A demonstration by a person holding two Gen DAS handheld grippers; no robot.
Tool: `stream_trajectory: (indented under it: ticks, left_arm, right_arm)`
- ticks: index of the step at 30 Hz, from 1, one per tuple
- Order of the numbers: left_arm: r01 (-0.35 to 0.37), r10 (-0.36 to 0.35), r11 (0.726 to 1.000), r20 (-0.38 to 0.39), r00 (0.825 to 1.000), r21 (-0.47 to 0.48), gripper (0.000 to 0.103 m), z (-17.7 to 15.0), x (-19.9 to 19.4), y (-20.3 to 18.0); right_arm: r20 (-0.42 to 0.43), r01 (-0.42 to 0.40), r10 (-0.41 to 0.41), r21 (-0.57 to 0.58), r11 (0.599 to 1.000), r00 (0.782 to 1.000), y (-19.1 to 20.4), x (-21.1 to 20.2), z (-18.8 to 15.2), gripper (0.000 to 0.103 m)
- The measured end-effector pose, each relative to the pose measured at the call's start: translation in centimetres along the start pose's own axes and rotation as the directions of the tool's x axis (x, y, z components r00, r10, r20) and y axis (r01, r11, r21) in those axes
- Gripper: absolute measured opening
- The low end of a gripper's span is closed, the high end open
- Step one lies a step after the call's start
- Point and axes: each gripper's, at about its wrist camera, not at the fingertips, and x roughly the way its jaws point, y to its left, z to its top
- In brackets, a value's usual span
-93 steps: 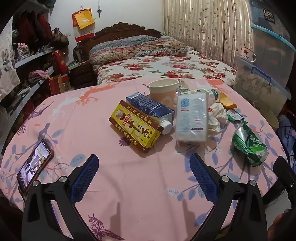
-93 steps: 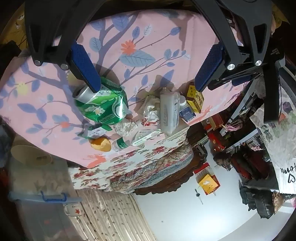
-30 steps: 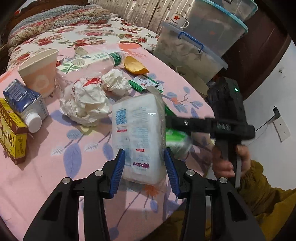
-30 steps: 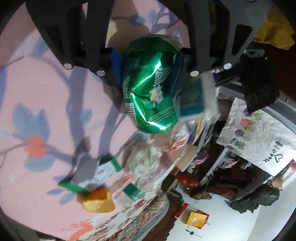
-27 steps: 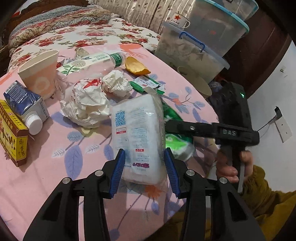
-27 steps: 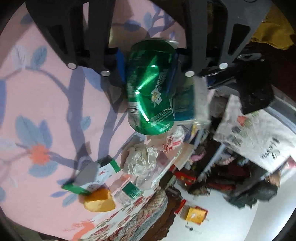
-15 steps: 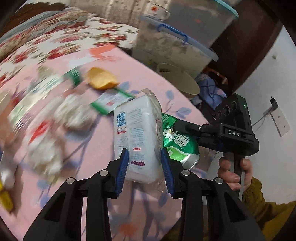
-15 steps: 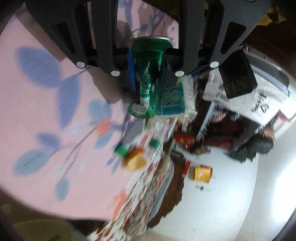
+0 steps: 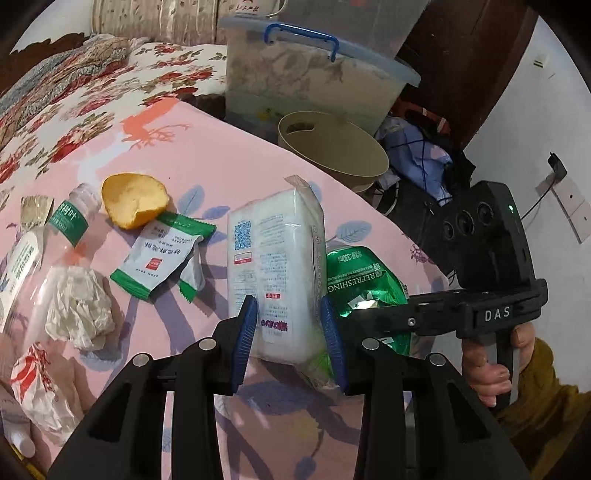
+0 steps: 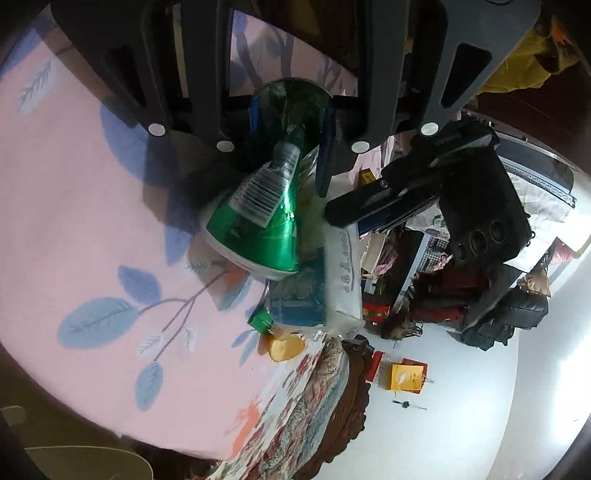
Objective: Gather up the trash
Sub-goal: 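Carry both items over the beige bin and open both tools to drop them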
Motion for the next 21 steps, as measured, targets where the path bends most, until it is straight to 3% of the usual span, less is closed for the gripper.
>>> stream_trajectory:
  ticks: [4, 7, 13, 18, 20, 21]
  left_arm:
    - [-0.006, 0.006, 1.0, 0.009, 1.0, -0.003, 0.034, 1.1, 0.2, -0.1]
    - [0.024, -0.024, 1.0, 0.019, 1.0, -0.007, 0.033, 2.6, 0.1, -0.3]
    - [0.093, -0.094, 0.995, 0.01, 0.996, 0.029, 0.033, 8.5, 3.1, -2.3]
    - [0.15, -0.151, 0.987, 0.018, 0.988, 0.065, 0.034, 15.7, 7.4, -5.0]
    - [0.122, -0.123, 0.99, 0.01, 0.992, 0.069, 0.039, 18.0, 9.8, -5.8]
    - [0.104, -0.105, 0.993, 0.013, 0.994, 0.059, 0.047, 18.9, 10.9, -5.9]
  right_arm:
    - [0.039, -0.039, 0.038, 0.03, 0.999, 0.999, -0.9, -0.2, 0.6, 0.022]
    - [0.107, -0.108, 0.094, 0.133, 0.985, 0.99, -4.1, -1.8, 1.1, 0.019]
    - [0.31, -0.15, 0.084, 0.197, 0.969, 0.947, -6.8, -6.9, 3.9, 0.019]
    - [0.45, -0.031, -0.067, 0.207, 0.978, 0.891, -7.0, -11.4, 8.2, 0.019]
    - [0.496, 0.054, -0.153, 0.209, 0.977, 0.855, -7.0, -13.0, 10.4, 0.02]
    - [0.508, 0.086, -0.185, 0.212, 0.974, 0.841, -7.1, -13.5, 11.3, 0.022]
